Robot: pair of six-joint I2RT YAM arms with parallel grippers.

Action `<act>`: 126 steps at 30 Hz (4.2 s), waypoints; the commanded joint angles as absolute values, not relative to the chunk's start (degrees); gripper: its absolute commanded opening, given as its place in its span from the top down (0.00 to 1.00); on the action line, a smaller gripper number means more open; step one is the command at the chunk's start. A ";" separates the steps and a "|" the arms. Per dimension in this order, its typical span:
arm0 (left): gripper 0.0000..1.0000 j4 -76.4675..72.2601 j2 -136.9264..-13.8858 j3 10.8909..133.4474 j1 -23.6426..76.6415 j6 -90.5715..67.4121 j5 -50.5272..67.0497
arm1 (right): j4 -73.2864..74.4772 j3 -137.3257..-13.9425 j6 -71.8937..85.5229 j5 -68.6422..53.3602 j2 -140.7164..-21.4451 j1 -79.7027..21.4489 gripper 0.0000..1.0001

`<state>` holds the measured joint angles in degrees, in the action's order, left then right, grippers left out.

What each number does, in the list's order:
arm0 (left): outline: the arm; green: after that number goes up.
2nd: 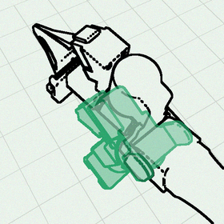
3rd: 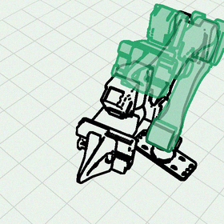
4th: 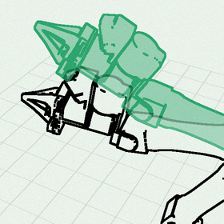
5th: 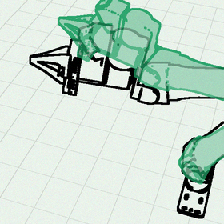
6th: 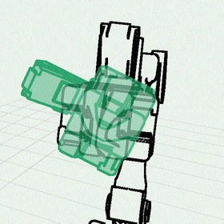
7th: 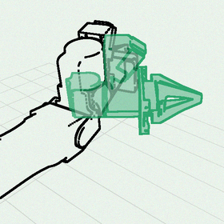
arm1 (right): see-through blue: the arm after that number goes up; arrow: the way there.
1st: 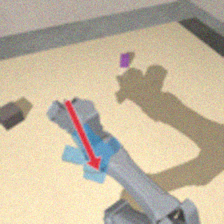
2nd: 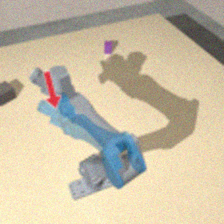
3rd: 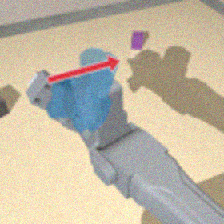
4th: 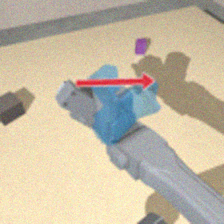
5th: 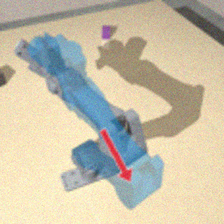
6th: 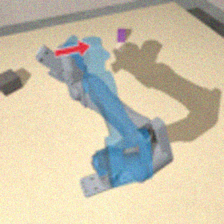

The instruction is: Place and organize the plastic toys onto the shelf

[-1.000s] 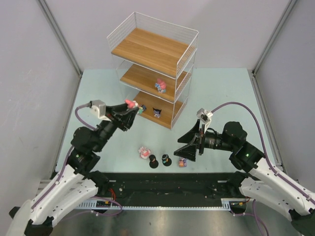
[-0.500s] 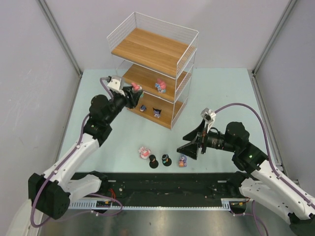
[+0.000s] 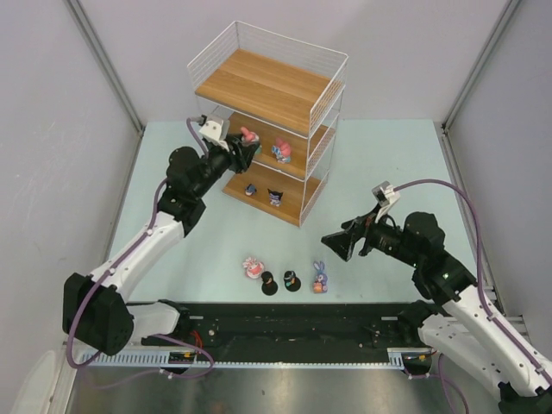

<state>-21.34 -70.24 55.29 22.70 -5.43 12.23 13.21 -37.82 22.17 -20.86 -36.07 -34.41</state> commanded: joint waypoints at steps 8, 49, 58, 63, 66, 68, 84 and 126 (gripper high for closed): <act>0.99 -26.81 -74.35 59.41 22.15 -3.69 12.04 | 14.94 -37.97 19.86 -17.84 -34.45 -29.62 0.00; 0.90 -26.46 -79.63 60.03 22.59 -2.73 11.08 | 14.50 -36.39 20.30 -24.52 -32.61 -21.97 0.00; 0.72 -25.49 -80.51 60.56 22.76 -2.55 11.60 | 13.89 -35.68 20.39 -24.96 -32.87 -21.80 0.00; 0.60 -25.22 -80.42 60.64 22.76 -2.29 11.87 | 13.89 -35.51 20.48 -25.22 -32.87 -21.71 0.00; 0.55 -25.14 -80.24 60.56 22.85 -2.29 11.69 | 13.89 -35.42 20.48 -25.31 -32.78 -21.53 0.00; 0.53 -25.05 -80.24 60.56 22.85 -2.20 11.78 | 13.80 -35.51 20.48 -25.49 -32.78 -21.45 0.00; 0.36 -24.79 -79.54 60.56 22.85 -2.20 11.16 | 13.98 -35.51 20.57 -26.19 -32.78 -21.18 0.00; 0.31 -28.03 -65.49 48.88 22.76 -6.41 10.37 | 15.38 -35.42 19.95 -26.11 -32.25 -20.22 0.00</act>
